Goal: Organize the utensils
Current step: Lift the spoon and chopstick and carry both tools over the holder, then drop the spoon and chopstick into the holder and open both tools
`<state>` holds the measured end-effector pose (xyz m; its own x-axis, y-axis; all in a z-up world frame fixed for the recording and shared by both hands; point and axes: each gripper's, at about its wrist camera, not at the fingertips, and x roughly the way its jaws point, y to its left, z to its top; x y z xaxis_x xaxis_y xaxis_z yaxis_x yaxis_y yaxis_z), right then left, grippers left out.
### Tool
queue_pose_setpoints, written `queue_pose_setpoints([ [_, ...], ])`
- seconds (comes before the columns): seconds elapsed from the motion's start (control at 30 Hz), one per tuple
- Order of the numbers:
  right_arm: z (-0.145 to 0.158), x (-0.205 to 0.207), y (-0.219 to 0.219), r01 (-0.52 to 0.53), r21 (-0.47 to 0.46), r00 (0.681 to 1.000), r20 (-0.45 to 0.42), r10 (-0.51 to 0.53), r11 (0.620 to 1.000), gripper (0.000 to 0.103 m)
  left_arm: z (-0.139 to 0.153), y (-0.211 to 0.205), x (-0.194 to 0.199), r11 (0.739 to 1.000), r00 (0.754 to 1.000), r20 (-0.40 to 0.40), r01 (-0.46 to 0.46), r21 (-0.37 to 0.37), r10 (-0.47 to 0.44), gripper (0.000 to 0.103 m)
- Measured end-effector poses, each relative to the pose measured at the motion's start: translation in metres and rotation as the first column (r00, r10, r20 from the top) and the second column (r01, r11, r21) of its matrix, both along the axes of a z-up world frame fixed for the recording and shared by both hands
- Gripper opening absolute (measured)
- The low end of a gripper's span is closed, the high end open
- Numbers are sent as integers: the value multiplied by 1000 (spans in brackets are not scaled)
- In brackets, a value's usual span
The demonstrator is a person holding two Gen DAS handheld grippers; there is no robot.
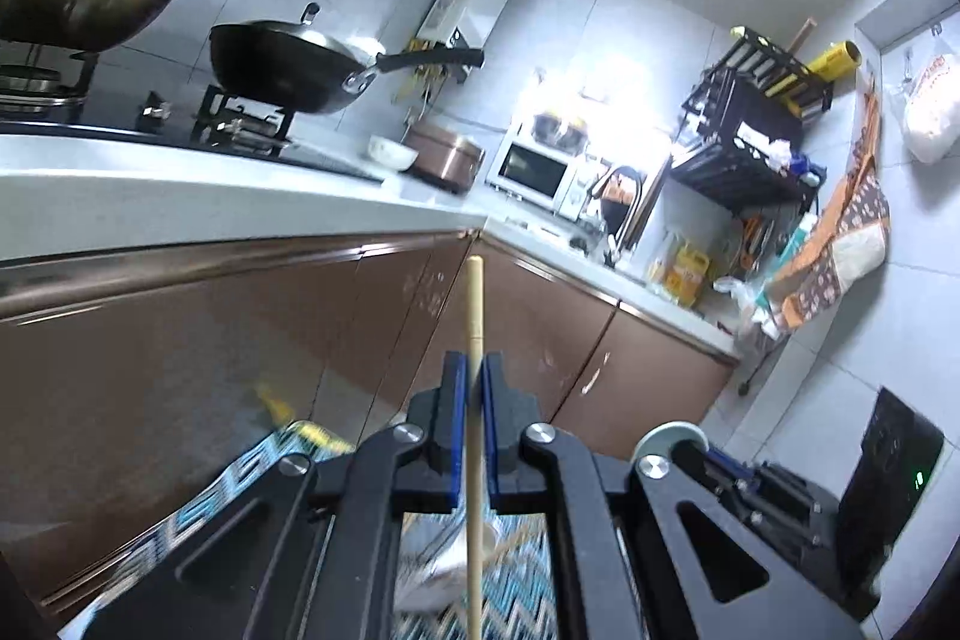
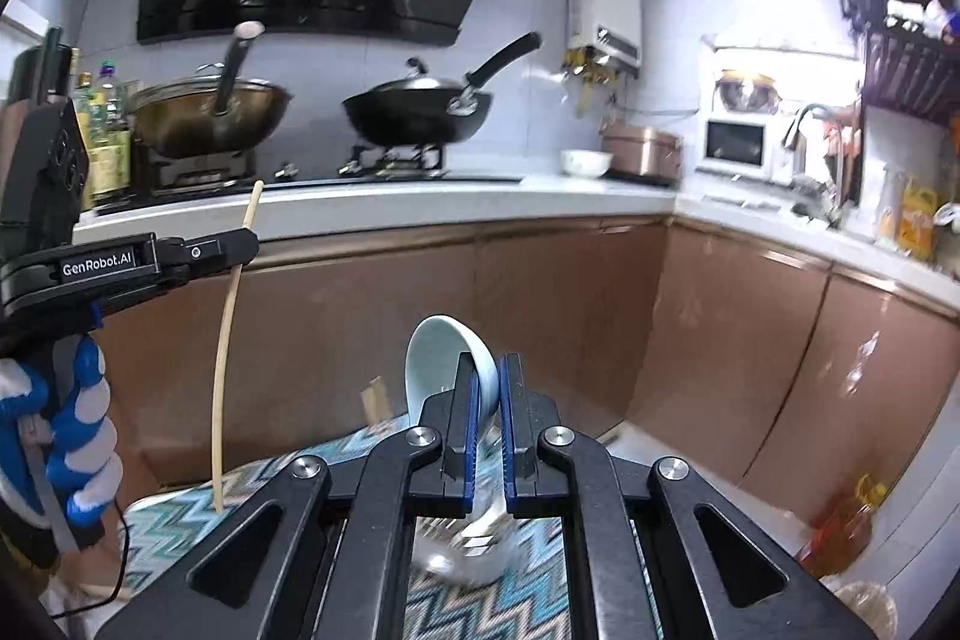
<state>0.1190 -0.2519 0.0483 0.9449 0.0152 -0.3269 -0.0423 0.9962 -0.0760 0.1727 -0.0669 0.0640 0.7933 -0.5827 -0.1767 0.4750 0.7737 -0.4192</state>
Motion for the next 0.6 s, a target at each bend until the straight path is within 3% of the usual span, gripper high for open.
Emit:
queue_pose_setpoints([
  [0.13, -4, 22, -3, 72, -54, 995, 67, -68, 996, 6, -7, -32, 21, 996, 992, 90, -88, -19, 90, 5],
  [0.27, -23, 48, -6, 126, -79, 987, 106, -117, 989, 7, -35, -57, 40, 983, 972, 144, -186, 5, 183, 5],
  [0.6, -88, 86, -1, 157, -140, 985, 97, -144, 978, 6, -116, -79, 75, 964, 958, 127, -264, 33, 258, 5],
])
